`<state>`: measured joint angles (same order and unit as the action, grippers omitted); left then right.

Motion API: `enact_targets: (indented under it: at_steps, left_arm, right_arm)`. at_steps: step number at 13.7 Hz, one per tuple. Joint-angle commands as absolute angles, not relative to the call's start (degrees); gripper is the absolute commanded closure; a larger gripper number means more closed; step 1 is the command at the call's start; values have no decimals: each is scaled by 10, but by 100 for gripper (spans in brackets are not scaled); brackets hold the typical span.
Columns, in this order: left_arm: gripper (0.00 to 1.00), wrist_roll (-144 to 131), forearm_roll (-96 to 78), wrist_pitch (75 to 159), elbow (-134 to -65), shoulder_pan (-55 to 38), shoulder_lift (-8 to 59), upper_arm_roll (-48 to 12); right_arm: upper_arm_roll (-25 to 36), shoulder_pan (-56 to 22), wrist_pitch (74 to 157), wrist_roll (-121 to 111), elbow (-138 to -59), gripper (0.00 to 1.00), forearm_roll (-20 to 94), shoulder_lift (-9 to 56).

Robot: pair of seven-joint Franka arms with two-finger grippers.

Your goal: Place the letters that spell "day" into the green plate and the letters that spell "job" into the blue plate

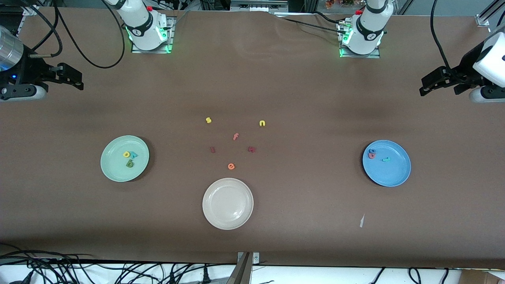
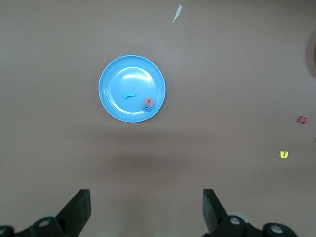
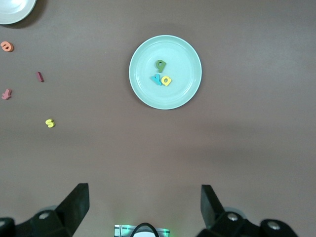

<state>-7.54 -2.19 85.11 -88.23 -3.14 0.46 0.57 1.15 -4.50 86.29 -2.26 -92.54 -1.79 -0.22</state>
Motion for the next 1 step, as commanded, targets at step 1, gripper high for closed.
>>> enact_targets:
  at_steps: [1]
  left_arm:
    - [0, -76, -22, 835, -863, -28, 13, 5]
  right_arm:
    - [14, -44, 868, -24, -930, 0, -9, -5]
